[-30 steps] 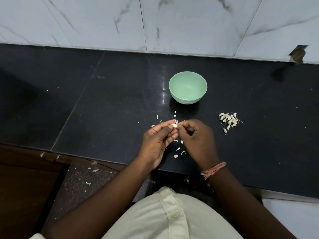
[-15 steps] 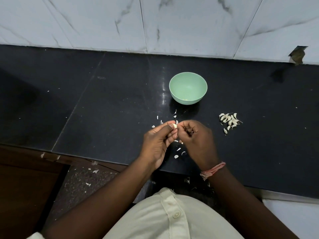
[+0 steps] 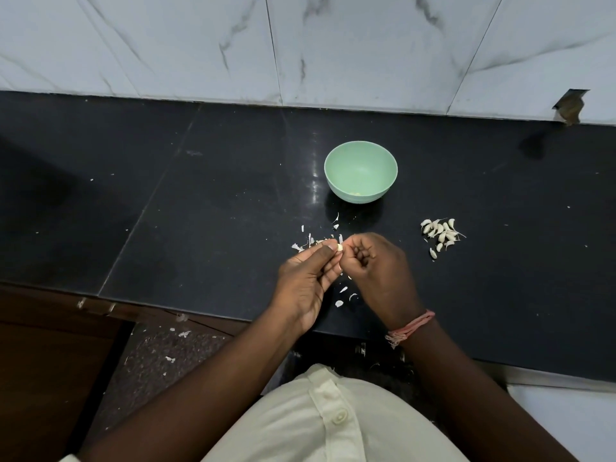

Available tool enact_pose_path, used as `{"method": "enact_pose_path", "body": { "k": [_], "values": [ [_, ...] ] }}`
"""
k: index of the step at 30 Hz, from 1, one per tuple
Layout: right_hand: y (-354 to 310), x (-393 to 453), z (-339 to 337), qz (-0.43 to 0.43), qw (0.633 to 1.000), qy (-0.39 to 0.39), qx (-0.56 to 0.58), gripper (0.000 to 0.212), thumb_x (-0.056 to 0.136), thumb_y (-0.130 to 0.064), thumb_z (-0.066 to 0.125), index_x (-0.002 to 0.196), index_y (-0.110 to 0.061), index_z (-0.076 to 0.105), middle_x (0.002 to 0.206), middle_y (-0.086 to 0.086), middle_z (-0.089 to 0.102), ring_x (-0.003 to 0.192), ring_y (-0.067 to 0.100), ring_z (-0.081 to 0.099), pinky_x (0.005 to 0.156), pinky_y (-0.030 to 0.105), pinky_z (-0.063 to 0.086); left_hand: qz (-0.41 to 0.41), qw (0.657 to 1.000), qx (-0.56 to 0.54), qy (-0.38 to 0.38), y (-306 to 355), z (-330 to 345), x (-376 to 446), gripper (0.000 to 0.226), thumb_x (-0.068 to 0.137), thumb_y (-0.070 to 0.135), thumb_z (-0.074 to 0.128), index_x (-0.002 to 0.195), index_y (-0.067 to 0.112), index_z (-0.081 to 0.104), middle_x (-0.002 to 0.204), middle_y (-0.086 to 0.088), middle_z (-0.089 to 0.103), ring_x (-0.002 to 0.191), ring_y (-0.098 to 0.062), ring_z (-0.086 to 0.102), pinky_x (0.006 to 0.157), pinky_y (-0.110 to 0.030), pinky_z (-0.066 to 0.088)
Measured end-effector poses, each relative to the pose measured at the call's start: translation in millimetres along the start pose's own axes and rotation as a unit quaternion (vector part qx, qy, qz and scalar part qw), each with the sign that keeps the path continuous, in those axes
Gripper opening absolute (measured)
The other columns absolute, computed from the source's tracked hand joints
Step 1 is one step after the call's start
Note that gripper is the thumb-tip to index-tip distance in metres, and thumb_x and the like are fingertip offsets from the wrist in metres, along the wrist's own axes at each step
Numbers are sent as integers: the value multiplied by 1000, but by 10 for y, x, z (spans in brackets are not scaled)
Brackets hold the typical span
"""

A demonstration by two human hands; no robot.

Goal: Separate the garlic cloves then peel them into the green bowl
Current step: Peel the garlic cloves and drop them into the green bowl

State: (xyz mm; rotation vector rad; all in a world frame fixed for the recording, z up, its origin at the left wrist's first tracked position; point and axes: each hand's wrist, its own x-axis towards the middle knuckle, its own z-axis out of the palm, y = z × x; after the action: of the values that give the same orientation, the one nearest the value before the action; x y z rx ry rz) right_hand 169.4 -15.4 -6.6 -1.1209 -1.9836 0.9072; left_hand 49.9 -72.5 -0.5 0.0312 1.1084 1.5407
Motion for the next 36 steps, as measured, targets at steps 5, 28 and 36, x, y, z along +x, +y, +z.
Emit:
{"method": "enact_pose_path", "body": {
  "k": [5,28,36],
  "values": [
    [1,6,6,19,1000,5,6,11,79,-8,68,74,-16,64,71,-5,62,66,13,57,62,33,51,5,1000,23,-14,-6,-33,18,16,94,5,66,106,-2,72,89,-10,74,75,-10,69,70,-19,59],
    [-58,-13,48,135,986,43,90,5,89,-15,66,87,-20,64,81,-2,71,72,17,70,70,40,59,38,995,32,-82,63,-76,-8,27,93,-11,57,115,1,67,91,-10,73,80,-14,73,73,-24,61],
    [-34,-15,6,154,982,69,89,24,89,-25,43,86,-20,66,83,-6,68,76,16,68,72,46,59,47,997,19,-64,50,-85,-17,20,92,-7,61,108,3,67,101,-16,74,88,-21,75,74,-27,61]
  ]
}}
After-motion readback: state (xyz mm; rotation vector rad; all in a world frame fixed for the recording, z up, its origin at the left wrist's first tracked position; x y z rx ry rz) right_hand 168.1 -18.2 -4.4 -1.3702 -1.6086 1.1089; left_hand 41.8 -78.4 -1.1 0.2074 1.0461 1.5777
